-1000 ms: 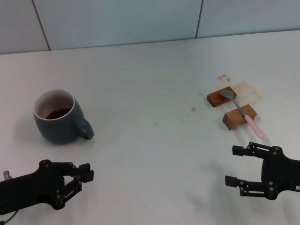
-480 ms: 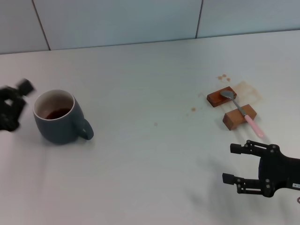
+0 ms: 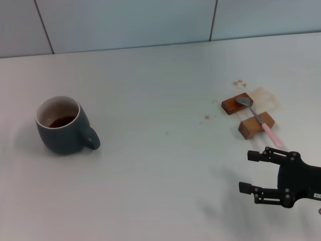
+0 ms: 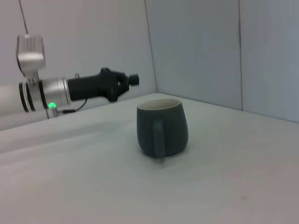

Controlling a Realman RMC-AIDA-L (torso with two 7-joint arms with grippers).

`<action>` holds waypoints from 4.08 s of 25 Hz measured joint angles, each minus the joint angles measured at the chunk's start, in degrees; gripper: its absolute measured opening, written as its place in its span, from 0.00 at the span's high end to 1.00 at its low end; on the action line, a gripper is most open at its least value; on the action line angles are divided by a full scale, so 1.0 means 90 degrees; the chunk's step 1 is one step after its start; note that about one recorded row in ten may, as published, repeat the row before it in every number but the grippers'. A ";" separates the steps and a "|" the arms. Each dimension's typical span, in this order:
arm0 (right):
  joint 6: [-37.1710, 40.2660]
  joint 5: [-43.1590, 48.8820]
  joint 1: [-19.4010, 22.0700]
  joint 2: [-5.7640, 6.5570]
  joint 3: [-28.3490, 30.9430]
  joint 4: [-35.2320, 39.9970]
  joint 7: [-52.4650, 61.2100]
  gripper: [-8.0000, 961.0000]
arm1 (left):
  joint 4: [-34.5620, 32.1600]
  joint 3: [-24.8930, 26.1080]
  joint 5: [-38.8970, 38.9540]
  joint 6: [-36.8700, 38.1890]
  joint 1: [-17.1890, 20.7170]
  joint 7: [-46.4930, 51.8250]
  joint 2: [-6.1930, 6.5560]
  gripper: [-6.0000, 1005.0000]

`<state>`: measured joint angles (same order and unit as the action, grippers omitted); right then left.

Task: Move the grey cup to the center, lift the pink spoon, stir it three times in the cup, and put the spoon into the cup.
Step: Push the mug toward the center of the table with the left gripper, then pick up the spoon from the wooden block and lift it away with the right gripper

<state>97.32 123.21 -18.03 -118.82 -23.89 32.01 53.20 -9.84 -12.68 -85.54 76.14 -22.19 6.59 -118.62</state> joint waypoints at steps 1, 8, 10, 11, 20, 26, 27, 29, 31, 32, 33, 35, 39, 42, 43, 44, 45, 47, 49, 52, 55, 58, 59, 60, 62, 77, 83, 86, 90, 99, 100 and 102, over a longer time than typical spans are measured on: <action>0.0000 -0.0011 -0.0003 0.0000 0.0000 0.0001 0.0000 0.17 | 0.0420 0.0253 0.0181 -0.0396 -0.0063 -0.1308 -0.0002 1.00; -0.0038 -0.0024 -0.0029 -0.0001 -0.0002 0.0021 -0.0003 0.17 | 0.0753 0.0306 0.0197 -0.0980 -0.0137 -0.2908 -0.0013 1.00; -0.0045 -0.0025 -0.0030 -0.0001 -0.0001 0.0022 -0.0003 0.17 | 0.0841 0.0066 0.0159 -0.1101 -0.0205 -0.3007 -0.0013 1.00; -0.0048 -0.0027 -0.0032 -0.0001 -0.0002 0.0021 -0.0003 0.17 | 0.0867 -0.0028 0.0158 -0.1166 -0.0241 -0.3007 -0.0014 1.00; -0.0060 -0.0029 -0.0012 -0.0001 -0.0001 0.0005 -0.0002 0.17 | 0.1367 -0.0448 0.0126 -0.1572 -0.0626 -0.3038 -0.0047 1.00; -0.0063 -0.0029 0.0011 0.0007 -0.0001 0.0006 -0.0002 0.17 | 0.1680 -0.0502 -0.0081 -0.1604 -0.0903 -0.3022 -0.0055 1.00; -0.0063 -0.0029 0.0011 0.0012 -0.0002 0.0007 -0.0002 0.17 | 0.1732 -0.0516 -0.0081 -0.1606 -0.0939 -0.3032 -0.0055 1.00; -0.0063 -0.0029 0.0012 0.0021 -0.0001 0.0008 -0.0002 0.17 | 0.1853 -0.0560 -0.0092 -0.1611 -0.1037 -0.3040 -0.0054 1.00; -0.0062 -0.0029 0.0015 0.0026 -0.0001 0.0011 -0.0002 0.17 | 0.1961 -0.0570 -0.0159 -0.1627 -0.1131 -0.3039 -0.0055 1.00; -0.0063 -0.0029 0.0017 0.0027 -0.0002 0.0014 -0.0002 0.17 | 0.2100 -0.0555 -0.0253 -0.1667 -0.1231 -0.3038 -0.0059 1.00; -0.0062 -0.0029 0.0019 0.0029 -0.0001 0.0021 -0.0003 0.17 | 0.2212 -0.0541 -0.0292 -0.1715 -0.1305 -0.3039 -0.0060 1.00; -0.0060 -0.0029 0.0020 0.0029 -0.0001 0.0024 -0.0003 0.17 | 0.2346 -0.0525 -0.0304 -0.1783 -0.1394 -0.3041 -0.0061 1.00; -0.0040 -0.0029 0.0021 0.0029 -0.0001 0.0030 -0.0003 0.17 | 0.2771 -0.0357 -0.0321 -0.2029 -0.1619 -0.3048 -0.0063 1.00; -0.0021 -0.0029 0.0028 0.0029 -0.0001 0.0030 -0.0004 0.17 | 0.3083 -0.0007 -0.0344 -0.2148 -0.1699 -0.3051 -0.0062 1.00; -0.0017 -0.0028 0.0030 0.0029 -0.0002 0.0030 -0.0004 0.17 | 0.3258 0.0296 -0.0449 -0.2267 -0.1740 -0.3052 -0.0062 1.00; -0.0017 -0.0028 0.0032 0.0029 -0.0002 0.0030 -0.0004 0.17 | 0.3258 0.0296 -0.0449 -0.2267 -0.1740 -0.3052 -0.0062 1.00; -0.0016 -0.0028 0.0032 0.0029 -0.0001 0.0029 -0.0004 0.17 | 0.3332 0.0465 -0.0536 -0.2333 -0.1747 -0.3052 -0.0062 1.00; -0.0012 -0.0028 0.0032 0.0029 -0.0002 0.0029 -0.0003 0.17 | 0.3462 0.0734 -0.0690 -0.2443 -0.1746 -0.3053 -0.0062 1.00; -0.0007 -0.0029 0.0032 0.0029 -0.0002 0.0027 -0.0004 0.17 | 0.3618 0.1020 -0.0845 -0.2574 -0.1727 -0.3054 -0.0061 1.00; -0.0005 -0.0028 0.0029 0.0029 -0.0001 0.0027 -0.0003 0.17 | 0.3763 0.1251 -0.1022 -0.2716 -0.1691 -0.3055 -0.0061 1.00; -0.0003 -0.0028 0.0023 0.0029 -0.0001 0.0027 -0.0004 0.17 | 0.3790 0.1438 -0.1055 -0.2741 -0.1598 -0.2930 -0.0062 1.00; -0.0003 -0.0028 0.0018 0.0038 -0.0002 0.0026 -0.0019 0.17 | 0.3461 0.1617 -0.1102 -0.2524 -0.1391 -0.2135 -0.0045 1.00; -0.0003 -0.0028 0.0018 0.0038 -0.0002 0.0026 -0.0019 0.17 | 0.3461 0.1617 -0.1102 -0.2524 -0.1391 -0.2135 -0.0045 1.00; -0.0002 -0.0028 0.0017 0.0038 -0.0001 0.0027 -0.0053 0.17 | 0.3237 0.1612 -0.1230 -0.2359 -0.1329 -0.1712 -0.0028 1.00; -0.0002 -0.0028 0.0015 0.0038 -0.0002 0.0021 -0.0116 0.17 | 0.2700 0.1602 -0.1635 -0.1962 -0.1199 -0.0866 -0.0010 1.00; -0.0019 -0.0120 -0.0098 0.0027 0.0144 -0.0033 -0.0114 0.18 | -0.1439 -0.0450 -0.3703 0.2416 -0.0328 0.4935 0.0558 1.00; -0.0008 -0.0126 -0.0119 0.0009 0.0478 -0.0043 -0.0106 0.18 | -0.1786 -0.0772 -0.3728 0.2995 0.0100 0.5092 0.0702 1.00; -0.0003 -0.0127 -0.0119 0.0003 0.0500 -0.0071 -0.0101 0.18 | -0.1900 -0.0791 -0.3737 0.3001 0.0172 0.5084 0.0705 1.00; 0.0000 -0.0127 -0.0118 -0.0001 0.0507 -0.0116 -0.0029 0.18 | -0.2073 -0.0832 -0.3753 0.2893 0.0249 0.5095 0.0687 0.97; 0.0078 -0.0231 -0.0091 0.0003 0.0506 -0.0267 0.0054 0.18 | -0.2113 -0.0835 -0.3758 0.2787 0.0318 0.5057 0.0692 0.70; 0.0091 -0.0249 -0.0077 0.0002 0.0506 -0.0270 0.0057 0.18 | -0.2115 -0.0836 -0.3758 0.2796 0.0319 0.5056 0.0699 0.66; 0.0101 -0.0283 -0.0060 -0.0001 0.0506 -0.0304 0.0063 0.18 | -0.2126 -0.0837 -0.3758 0.2814 0.0320 0.5057 0.0708 0.57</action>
<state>98.23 120.66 -18.57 -118.83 -19.33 29.28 53.77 -28.97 -20.21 -119.36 101.46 -19.32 52.10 -112.24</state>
